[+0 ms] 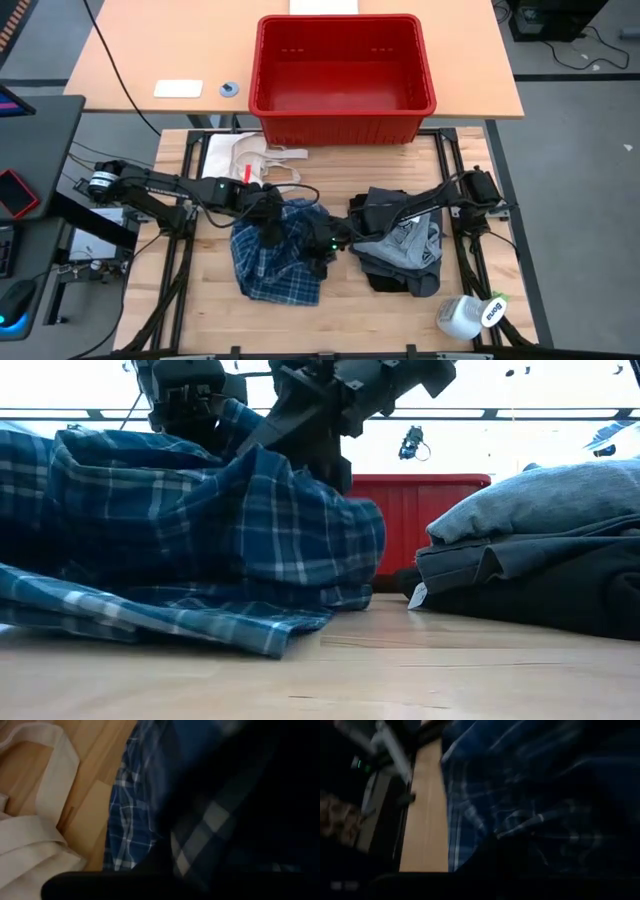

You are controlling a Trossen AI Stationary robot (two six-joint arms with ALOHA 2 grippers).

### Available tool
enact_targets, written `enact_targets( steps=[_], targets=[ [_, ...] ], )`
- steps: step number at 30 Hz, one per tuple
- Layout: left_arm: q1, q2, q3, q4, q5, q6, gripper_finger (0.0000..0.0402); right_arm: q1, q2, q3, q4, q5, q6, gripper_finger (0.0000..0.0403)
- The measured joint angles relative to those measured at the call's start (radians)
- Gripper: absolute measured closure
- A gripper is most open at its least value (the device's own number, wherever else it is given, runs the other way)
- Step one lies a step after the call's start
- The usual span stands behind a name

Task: Fold Laundry from Bin
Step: Fold the blue checkered pants

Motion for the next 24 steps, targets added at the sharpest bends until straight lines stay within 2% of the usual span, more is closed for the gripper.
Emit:
enact_targets(
  steps=[4,9,11,13,18,21,24],
  targets=[
    [0.0,0.0,0.0,0.017,0.0,0.02,0.0388,0.009,0.026,-0.002,-0.007,-0.074,-0.062,0.0389],
    [0.0,0.001,0.0,0.025,-0.001,0.032,0.0388,0.015,0.032,0.001,0.07,-0.207,-0.134,0.0374],
    [0.0,0.001,-0.001,0.026,-0.001,0.032,0.0388,0.024,0.033,0.001,0.056,-0.212,-0.174,0.0365],
    [0.0,0.001,-0.001,0.035,-0.003,0.033,0.0388,0.03,0.033,0.001,-0.003,-0.171,-0.227,0.035],
    [0.0,0.001,-0.001,0.047,-0.004,0.039,0.0388,0.012,0.035,0.0,-0.078,-0.144,-0.283,0.0283],
    [0.0,0.001,-0.001,0.047,-0.004,0.049,0.0388,0.002,0.032,0.031,-0.095,-0.193,-0.282,0.0235],
    [0.0,0.001,-0.001,0.046,-0.004,0.053,0.0388,0.008,0.026,0.12,-0.178,-0.218,-0.281,0.0198]
  ],
)
